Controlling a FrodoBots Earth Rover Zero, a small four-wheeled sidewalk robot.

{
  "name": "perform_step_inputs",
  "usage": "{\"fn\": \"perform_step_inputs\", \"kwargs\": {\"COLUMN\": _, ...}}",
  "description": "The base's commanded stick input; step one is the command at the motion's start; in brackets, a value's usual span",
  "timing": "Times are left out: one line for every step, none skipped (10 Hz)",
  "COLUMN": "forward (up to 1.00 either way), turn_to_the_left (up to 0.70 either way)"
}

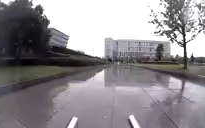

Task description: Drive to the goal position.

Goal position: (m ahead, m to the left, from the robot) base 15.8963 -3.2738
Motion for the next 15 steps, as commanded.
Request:
{"fn": "perform_step_inputs", "kwargs": {"forward": 0.7, "turn_to_the_left": 0.0}}
{"fn": "perform_step_inputs", "kwargs": {"forward": 0.7, "turn_to_the_left": 0.0}}
{"fn": "perform_step_inputs", "kwargs": {"forward": 0.7, "turn_to_the_left": 0.0}}
{"fn": "perform_step_inputs", "kwargs": {"forward": 0.7, "turn_to_the_left": 0.0}}
{"fn": "perform_step_inputs", "kwargs": {"forward": 0.7, "turn_to_the_left": 0.0}}
{"fn": "perform_step_inputs", "kwargs": {"forward": 0.7, "turn_to_the_left": 0.0}}
{"fn": "perform_step_inputs", "kwargs": {"forward": 0.7, "turn_to_the_left": 0.0}}
{"fn": "perform_step_inputs", "kwargs": {"forward": 0.7, "turn_to_the_left": 0.0}}
{"fn": "perform_step_inputs", "kwargs": {"forward": 0.7, "turn_to_the_left": 0.0}}
{"fn": "perform_step_inputs", "kwargs": {"forward": 0.7, "turn_to_the_left": 0.0}}
{"fn": "perform_step_inputs", "kwargs": {"forward": 0.7, "turn_to_the_left": 0.0}}
{"fn": "perform_step_inputs", "kwargs": {"forward": 0.7, "turn_to_the_left": 0.0}}
{"fn": "perform_step_inputs", "kwargs": {"forward": 0.7, "turn_to_the_left": 0.0}}
{"fn": "perform_step_inputs", "kwargs": {"forward": 0.7, "turn_to_the_left": 0.0}}
{"fn": "perform_step_inputs", "kwargs": {"forward": 0.7, "turn_to_the_left": 0.0}}
